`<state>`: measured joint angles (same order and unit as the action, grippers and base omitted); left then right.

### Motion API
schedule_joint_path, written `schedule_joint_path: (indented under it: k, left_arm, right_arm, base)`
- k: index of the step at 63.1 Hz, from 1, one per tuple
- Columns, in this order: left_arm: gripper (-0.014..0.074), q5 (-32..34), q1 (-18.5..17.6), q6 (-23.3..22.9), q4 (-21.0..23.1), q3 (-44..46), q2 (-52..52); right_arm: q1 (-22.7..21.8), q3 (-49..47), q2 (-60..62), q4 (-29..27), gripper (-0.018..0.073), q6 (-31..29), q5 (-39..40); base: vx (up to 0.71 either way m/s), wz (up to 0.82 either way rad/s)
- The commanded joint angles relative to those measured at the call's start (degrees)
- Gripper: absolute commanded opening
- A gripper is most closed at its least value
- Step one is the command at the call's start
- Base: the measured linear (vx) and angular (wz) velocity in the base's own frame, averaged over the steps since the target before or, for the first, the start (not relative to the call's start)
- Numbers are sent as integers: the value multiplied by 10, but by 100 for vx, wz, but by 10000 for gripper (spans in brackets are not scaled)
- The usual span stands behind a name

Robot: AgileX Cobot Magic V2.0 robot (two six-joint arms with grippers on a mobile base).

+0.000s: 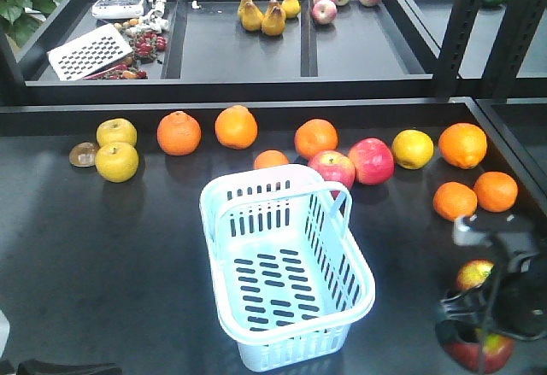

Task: Pick three apples into basket with both arms
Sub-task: 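Carry the apple over the basket and release it with the right gripper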

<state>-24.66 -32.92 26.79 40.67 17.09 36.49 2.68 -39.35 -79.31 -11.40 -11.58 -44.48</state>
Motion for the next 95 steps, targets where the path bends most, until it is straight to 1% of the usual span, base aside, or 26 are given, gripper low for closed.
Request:
schedule_joint_path:
  k: [1,4,7,12,13,20,25,28,31,39,43,48,53,56,61,65,69,73,79,85,89,95]
  left_arm:
    - [-6,31,0,-1,16,15,0]
    - [-6,30,0,-1,16,15,0]
    - [-6,29,0,-1,16,15,0]
    - [-6,29,0,-1,16,15,0]
    - [-6,29,0,-1,16,15,0]
    - [-6,29,0,-1,16,15,0]
    - [-6,29,0,-1,16,15,0]
    - [-6,30,0,-1,16,15,0]
    - [-6,30,0,-1,16,15,0]
    - [-6,30,0,-1,16,15,0]
    - [-6,30,0,-1,16,15,0]
    - [-6,30,0,-1,16,15,0]
    - [-6,30,0,-1,16,15,0]
    - [-6,30,0,-1,16,15,0]
    - [-6,30,0,-1,16,15,0]
    - [-6,30,0,-1,16,15,0]
    - [-6,29,0,-1,16,15,0]
    - [-6,29,0,-1,16,15,0]
    - [-6,29,0,-1,16,15,0]
    - [-6,31,0,-1,16,15,0]
    - [-6,31,0,-1,16,15,0]
    - [-6,31,0,-1,16,15,0]
  right_arm:
    - [-2,-10,94,-40,-7,-49,-35]
    - [-2,-10,127,-68,-7,-85,-49]
    - [-2,-10,151,-110,-6,-116,-55]
    - [-2,-10,183,-207,-6,-174,-58]
    - [-2,-10,188,-237,-5,-185,-58]
    - [5,-10,188,-382,-4,-281,-53]
    - [33,-10,170,-463,-4,-336,-31]
    - [57,-10,150,-495,-4,-361,-8]
    - [84,-10,127,-512,-4,-371,30]
    - [153,-15,58,-525,2,-399,135]
    - [171,-30,23,-527,20,-403,165]
    - [175,-55,-10,-527,67,-410,165]
    - [174,-80,-41,-526,164,-411,160]
    - [174,-87,-54,-524,245,-411,156]
    - [174,-90,-71,-522,416,-410,151]
    - [174,-90,-77,-522,522,-410,153]
    - [174,-90,-79,-522,606,-410,153]
    - [174,-90,-79,-522,662,-410,155]
    - [173,-90,-79,-522,676,-410,155]
    - [174,-90,-79,-520,650,-410,159]
    - [174,-90,-77,-518,608,-409,158]
    - [174,-90,-63,-497,501,-406,154]
  base:
    - [0,0]
    - [0,0]
    - [0,0]
    - [0,0]
    - [0,0]
    - [0,0]
    - [0,0]
    - [0,0]
    - [0,0]
    - [0,0]
    - [0,0]
    - [0,0]
    - [0,0]
    - [0,0]
    - [0,0]
    - [0,0]
    - [0,0]
    - [0,0]
    - [0,0]
    - [0,0]
    - [0,0]
    - [0,0]
